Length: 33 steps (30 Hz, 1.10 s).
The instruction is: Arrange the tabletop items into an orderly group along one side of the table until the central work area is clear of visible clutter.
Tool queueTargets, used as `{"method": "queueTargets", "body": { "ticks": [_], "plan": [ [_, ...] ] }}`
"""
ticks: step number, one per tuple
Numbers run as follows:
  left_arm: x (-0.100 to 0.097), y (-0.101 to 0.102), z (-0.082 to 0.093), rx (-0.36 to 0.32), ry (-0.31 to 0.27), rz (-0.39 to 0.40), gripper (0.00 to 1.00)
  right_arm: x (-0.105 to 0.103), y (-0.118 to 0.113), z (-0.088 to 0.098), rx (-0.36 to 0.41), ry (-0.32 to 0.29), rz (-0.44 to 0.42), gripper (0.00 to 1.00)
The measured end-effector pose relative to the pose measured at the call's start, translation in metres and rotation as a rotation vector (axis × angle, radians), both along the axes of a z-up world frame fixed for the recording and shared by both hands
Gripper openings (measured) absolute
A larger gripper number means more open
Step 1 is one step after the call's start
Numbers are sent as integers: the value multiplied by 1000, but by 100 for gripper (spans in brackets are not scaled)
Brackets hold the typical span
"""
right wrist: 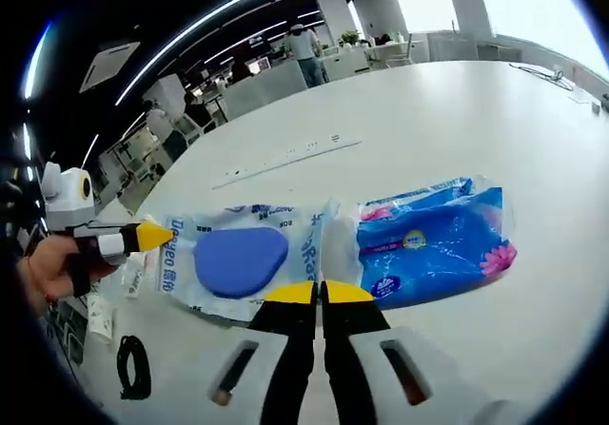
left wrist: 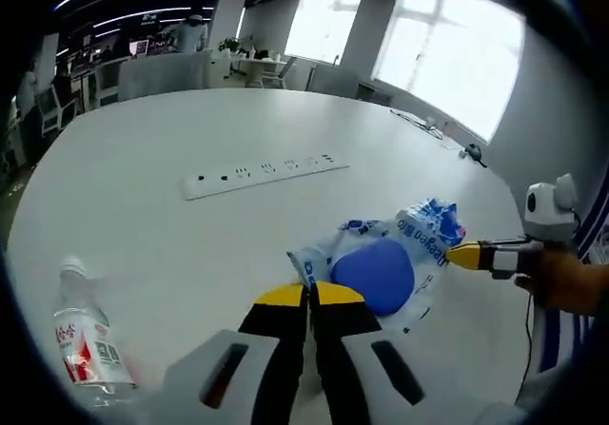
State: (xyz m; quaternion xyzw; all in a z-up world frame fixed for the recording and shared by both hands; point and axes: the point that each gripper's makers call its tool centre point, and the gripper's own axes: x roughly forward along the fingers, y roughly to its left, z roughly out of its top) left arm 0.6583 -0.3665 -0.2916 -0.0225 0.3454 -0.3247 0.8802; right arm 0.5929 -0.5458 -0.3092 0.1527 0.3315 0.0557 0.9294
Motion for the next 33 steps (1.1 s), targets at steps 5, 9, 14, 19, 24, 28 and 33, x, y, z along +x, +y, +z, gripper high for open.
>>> {"method": "queueTargets", "body": {
  "ticks": [5, 9, 14, 19, 24, 28, 33],
  "plan": [
    [1, 1, -2, -4, 4, 7, 0, 2, 0, -2, 0, 2, 0, 0],
    [1, 1, -4, -11, 6, 11, 0, 3, -1, -4, 2, 5, -7, 0],
    [1, 1, -6, -16, 10, 13, 0, 4, -2, -5, 2, 2, -13, 0],
    [0, 1, -8, -20, 15, 19, 0, 4, -2, -5, 7, -1, -14, 0],
    [-1, 1, -9, -26, 19, 26, 0, 4, -2, -6, 5, 2, -12, 0],
    [0, 1, -9, -33, 20, 33, 0, 4, -2, -6, 2, 3, -11, 0],
    [0, 1, -10, -38, 20, 40, 0, 4, -2, -6, -2, 1, -10, 0]
  ]
}}
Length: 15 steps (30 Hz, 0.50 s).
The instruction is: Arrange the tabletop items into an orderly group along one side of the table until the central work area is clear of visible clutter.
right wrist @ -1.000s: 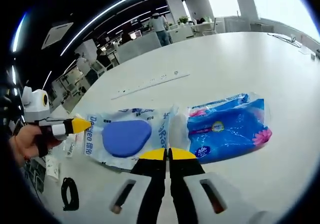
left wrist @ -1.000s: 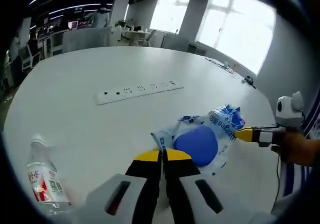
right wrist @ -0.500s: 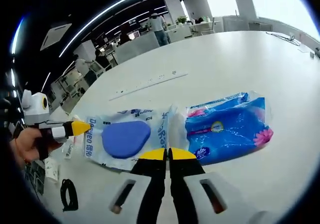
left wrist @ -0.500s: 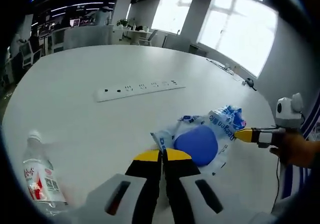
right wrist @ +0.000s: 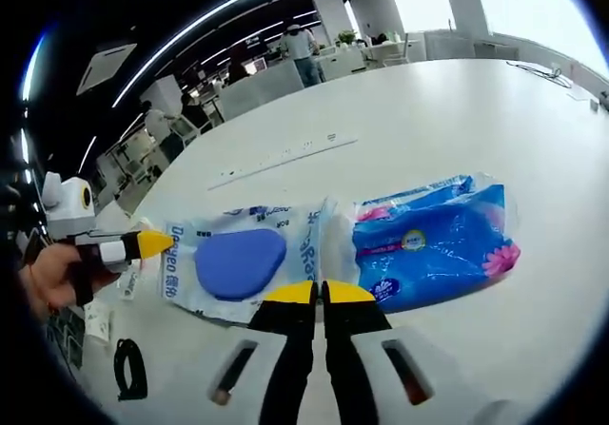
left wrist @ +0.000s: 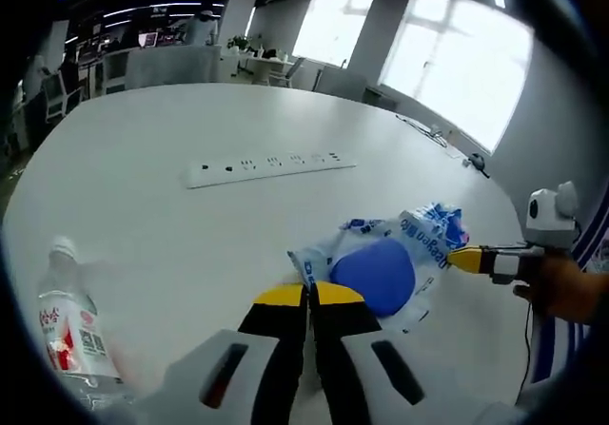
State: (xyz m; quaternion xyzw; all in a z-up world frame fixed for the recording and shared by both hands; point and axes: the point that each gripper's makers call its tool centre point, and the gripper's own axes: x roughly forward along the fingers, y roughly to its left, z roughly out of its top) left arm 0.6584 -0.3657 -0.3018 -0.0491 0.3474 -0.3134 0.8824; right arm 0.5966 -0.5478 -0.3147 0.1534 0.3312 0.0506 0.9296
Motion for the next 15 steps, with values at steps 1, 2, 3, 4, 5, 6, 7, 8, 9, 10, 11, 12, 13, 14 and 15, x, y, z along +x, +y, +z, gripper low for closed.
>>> {"method": "queueTargets", "body": {
  "ticks": [1, 2, 3, 4, 5, 6, 7, 8, 9, 10, 11, 12, 13, 14, 15],
  "plan": [
    [0, 0, 0, -1, 1, 1, 0, -1, 0, 0, -4, 3, 1, 0],
    [0, 1, -1, -2, 2, 3, 0, 0, 0, 0, -2, -1, -1, 0],
    [0, 1, -1, -2, 2, 2, 0, 0, 0, 1, 2, -3, -2, 0],
    [0, 1, -2, 1, 0, 1, 0, -1, 0, 0, -5, 1, 0, 1],
    [0, 2, -2, 2, 0, 1, 0, 0, 0, 0, -8, -1, 1, 1],
    [0, 2, -2, 0, 0, 2, 0, 0, 0, 1, -6, -4, 0, 1],
    [-1, 2, -3, -1, 1, 4, 0, 0, 0, 1, -6, -3, 0, 1],
    [0, 3, -4, -1, 2, 5, 0, 0, 0, 2, -10, -4, 1, 1],
    [0, 3, -4, 1, 3, 6, 0, 0, 0, 2, -11, -7, 2, 1],
    [0, 3, -4, -2, 2, 7, 0, 0, 0, 2, -9, -7, 2, 1],
    [0, 3, -5, -2, 3, 8, 0, 0, 0, 2, -12, -5, 4, 1],
    [0, 3, -5, -1, 1, 8, 0, 0, 0, 2, -15, -6, 3, 2],
    [0, 3, -5, 0, 2, 9, 1, 0, 0, 2, -12, -7, 0, 2],
    [0, 3, -6, 0, 4, 8, 2, -1, 1, 2, -10, -7, 0, 3],
    [0, 3, -6, 1, 3, 8, 3, 0, 1, 3, -11, -8, 2, 4]
  ]
}}
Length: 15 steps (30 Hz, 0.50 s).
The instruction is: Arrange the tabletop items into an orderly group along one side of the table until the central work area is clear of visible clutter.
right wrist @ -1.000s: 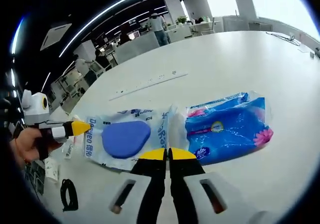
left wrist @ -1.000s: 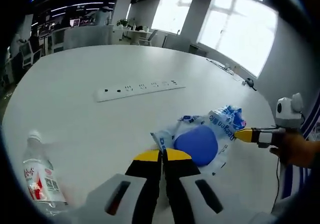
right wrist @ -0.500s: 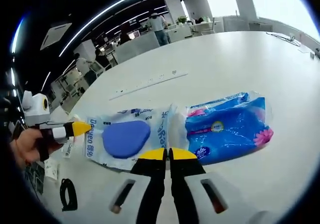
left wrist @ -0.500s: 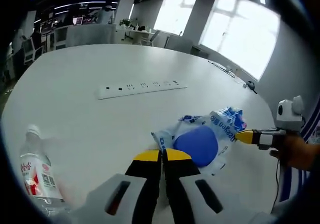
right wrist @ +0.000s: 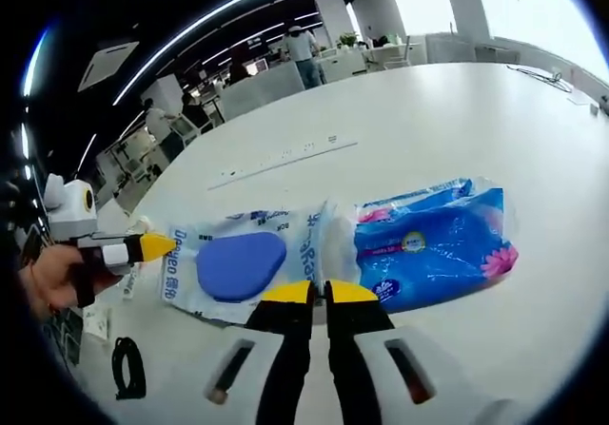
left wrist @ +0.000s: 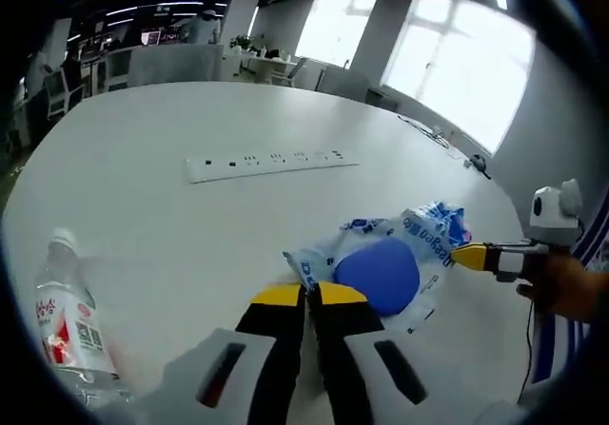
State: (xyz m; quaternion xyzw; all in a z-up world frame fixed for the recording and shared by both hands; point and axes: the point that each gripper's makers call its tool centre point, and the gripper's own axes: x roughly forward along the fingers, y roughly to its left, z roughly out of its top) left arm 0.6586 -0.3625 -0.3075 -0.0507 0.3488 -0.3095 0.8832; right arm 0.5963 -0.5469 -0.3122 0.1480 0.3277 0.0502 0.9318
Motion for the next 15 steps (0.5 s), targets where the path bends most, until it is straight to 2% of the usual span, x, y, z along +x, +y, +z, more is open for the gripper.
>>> {"method": "queueTargets", "body": {
  "ticks": [15],
  "plan": [
    [3, 4, 2, -10, -8, 21, 23, 0, 0, 4, -11, -12, 7, 11]
  ]
}}
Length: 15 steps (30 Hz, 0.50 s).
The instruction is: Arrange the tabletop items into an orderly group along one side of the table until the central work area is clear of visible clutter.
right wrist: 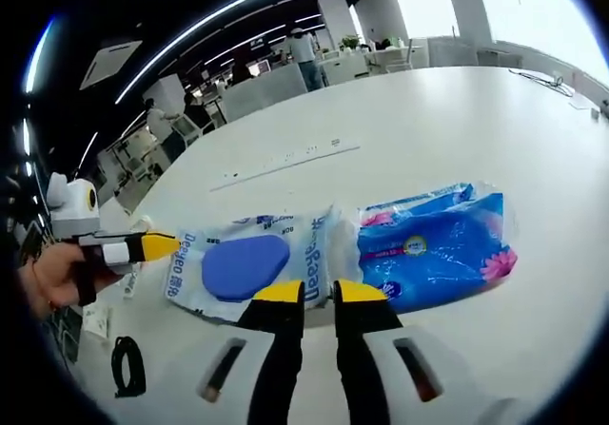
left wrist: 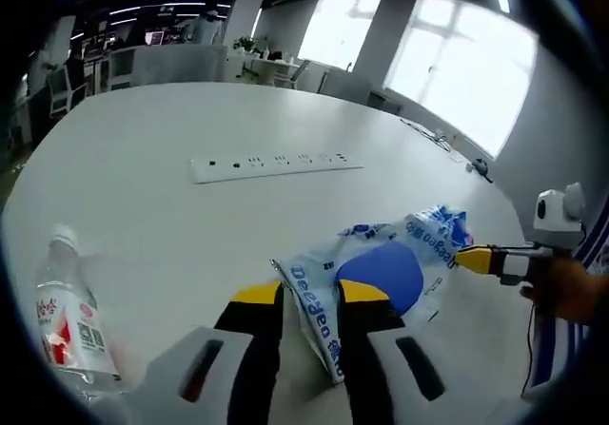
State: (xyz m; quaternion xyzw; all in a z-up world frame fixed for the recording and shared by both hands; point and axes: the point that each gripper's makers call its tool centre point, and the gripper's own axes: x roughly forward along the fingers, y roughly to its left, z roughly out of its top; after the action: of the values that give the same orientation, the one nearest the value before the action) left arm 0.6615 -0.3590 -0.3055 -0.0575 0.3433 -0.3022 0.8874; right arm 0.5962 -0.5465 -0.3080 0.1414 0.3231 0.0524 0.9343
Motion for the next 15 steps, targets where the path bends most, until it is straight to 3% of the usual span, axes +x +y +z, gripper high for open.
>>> {"method": "queueTargets", "body": {
  "ticks": [15],
  "plan": [
    [2, 3, 11, 4, -33, 3, 44, -3, -2, 9, -22, -17, 2, 25]
  ]
}}
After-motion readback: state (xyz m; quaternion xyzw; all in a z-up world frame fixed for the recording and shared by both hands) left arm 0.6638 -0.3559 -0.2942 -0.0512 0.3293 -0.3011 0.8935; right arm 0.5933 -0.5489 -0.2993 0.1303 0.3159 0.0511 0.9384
